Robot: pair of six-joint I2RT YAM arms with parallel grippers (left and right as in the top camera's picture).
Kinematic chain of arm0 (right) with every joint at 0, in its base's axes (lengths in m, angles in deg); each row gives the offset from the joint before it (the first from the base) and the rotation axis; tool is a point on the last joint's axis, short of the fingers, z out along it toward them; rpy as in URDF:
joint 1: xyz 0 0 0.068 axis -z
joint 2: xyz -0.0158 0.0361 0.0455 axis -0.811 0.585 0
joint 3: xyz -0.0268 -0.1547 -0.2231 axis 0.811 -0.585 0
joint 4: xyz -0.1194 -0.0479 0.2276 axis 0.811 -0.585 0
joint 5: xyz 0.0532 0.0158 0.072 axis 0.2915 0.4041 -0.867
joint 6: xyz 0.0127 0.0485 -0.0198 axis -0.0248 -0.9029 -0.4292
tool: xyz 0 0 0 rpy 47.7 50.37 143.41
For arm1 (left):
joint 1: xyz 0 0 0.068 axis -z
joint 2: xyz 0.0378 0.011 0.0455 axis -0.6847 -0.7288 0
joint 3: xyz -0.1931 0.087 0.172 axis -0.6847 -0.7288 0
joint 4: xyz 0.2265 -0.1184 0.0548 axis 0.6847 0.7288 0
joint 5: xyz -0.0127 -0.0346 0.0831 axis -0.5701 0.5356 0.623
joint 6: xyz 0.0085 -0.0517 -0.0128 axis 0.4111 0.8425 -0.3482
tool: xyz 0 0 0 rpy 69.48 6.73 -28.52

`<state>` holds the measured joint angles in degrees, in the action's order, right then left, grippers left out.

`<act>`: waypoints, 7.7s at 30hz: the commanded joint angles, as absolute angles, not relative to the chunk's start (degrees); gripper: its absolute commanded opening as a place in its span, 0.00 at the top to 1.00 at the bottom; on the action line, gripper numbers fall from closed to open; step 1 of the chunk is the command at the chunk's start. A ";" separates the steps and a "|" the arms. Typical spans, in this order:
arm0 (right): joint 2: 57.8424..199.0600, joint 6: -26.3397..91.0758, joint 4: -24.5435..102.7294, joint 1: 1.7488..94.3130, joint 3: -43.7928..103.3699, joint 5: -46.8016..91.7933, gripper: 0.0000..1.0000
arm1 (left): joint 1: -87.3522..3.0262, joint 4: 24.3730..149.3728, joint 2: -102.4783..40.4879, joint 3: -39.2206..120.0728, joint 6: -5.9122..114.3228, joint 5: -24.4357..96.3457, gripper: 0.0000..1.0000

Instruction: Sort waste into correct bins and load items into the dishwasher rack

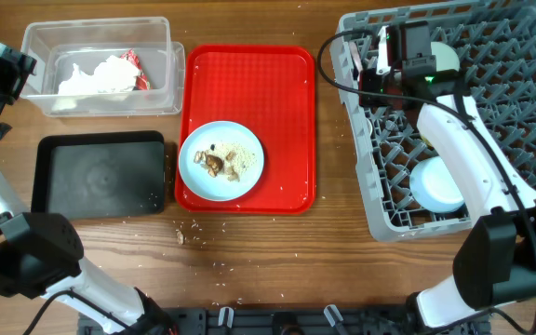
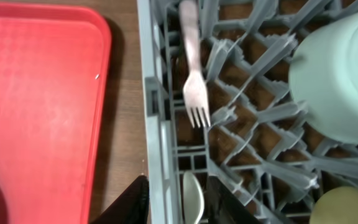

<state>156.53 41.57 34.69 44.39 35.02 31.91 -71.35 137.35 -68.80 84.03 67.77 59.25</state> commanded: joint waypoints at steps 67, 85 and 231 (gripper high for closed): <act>123.72 14.73 3.37 70.01 41.80 46.75 0.00 | -71.35 137.35 -68.64 84.25 67.90 59.82 0.00; 127.81 5.88 4.96 83.25 41.69 40.98 0.00 | -69.17 135.38 -68.53 84.25 53.98 25.90 0.00; 131.41 1.11 5.01 83.84 41.67 40.95 0.00 | -3.88 116.50 -57.17 45.87 68.16 90.42 0.96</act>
<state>130.87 1.90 5.03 83.62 41.14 41.06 -3.44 114.53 -56.99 41.48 69.47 85.46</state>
